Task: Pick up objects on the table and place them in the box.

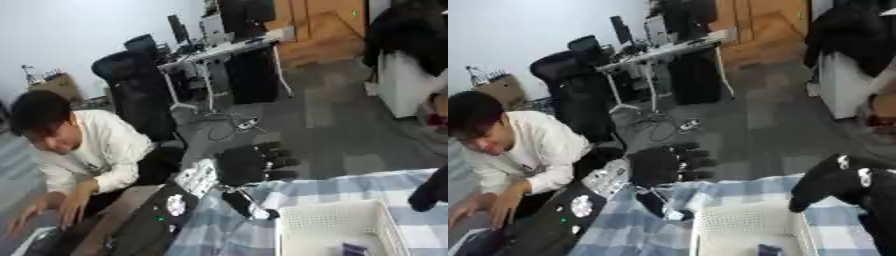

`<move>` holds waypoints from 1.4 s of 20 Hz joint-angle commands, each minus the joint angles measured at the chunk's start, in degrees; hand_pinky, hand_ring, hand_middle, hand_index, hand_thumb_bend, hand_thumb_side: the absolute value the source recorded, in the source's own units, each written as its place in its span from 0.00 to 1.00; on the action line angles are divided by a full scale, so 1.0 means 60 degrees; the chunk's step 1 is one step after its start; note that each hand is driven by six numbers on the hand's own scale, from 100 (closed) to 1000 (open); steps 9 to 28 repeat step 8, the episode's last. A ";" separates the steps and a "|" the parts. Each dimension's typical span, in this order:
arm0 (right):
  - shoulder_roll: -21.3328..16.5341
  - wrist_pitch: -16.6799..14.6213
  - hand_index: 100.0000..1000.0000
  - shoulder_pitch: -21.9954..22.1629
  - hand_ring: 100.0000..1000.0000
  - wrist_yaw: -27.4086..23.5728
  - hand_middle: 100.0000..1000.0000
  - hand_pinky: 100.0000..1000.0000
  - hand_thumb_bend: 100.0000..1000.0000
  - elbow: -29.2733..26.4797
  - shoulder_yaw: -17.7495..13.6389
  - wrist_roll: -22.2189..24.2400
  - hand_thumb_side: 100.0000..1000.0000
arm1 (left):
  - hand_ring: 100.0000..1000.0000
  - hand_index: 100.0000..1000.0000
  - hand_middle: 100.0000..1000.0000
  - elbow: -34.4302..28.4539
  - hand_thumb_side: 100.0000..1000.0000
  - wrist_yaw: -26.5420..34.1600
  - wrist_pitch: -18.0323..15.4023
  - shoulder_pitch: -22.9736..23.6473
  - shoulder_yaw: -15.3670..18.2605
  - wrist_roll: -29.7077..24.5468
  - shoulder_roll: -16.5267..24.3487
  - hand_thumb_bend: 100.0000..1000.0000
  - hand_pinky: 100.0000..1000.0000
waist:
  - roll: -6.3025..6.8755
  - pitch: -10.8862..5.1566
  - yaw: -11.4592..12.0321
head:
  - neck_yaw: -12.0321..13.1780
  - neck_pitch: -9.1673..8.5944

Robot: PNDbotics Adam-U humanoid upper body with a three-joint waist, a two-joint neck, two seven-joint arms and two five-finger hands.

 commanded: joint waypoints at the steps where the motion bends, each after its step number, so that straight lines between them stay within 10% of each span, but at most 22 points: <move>1: -0.0277 0.0052 0.59 0.0060 0.49 0.0144 0.52 0.53 0.06 -0.0158 -0.0108 -0.0068 0.98 | 0.99 1.00 0.99 -0.1050 0.79 0.1916 0.1084 0.0747 0.0399 -0.0293 0.1020 0.56 0.95 | -0.0148 -0.0241 0.0164 | 0.0153 0.0106; 8: -0.0629 0.0208 0.59 0.0515 0.48 0.0551 0.52 0.53 0.08 -0.0158 -0.0116 0.0074 0.97 | 0.95 1.00 1.00 -0.5113 0.78 0.6996 0.3210 0.3330 0.0632 -0.1188 0.0962 0.47 0.89 | -0.0411 -0.0279 0.0666 | 0.0545 0.0635; 28: -0.0629 0.0208 0.59 0.0515 0.48 0.0551 0.52 0.53 0.08 -0.0158 -0.0116 0.0074 0.97 | 0.95 1.00 1.00 -0.5113 0.78 0.6996 0.3210 0.3330 0.0632 -0.1188 0.0962 0.47 0.89 | -0.0411 -0.0279 0.0666 | 0.0545 0.0635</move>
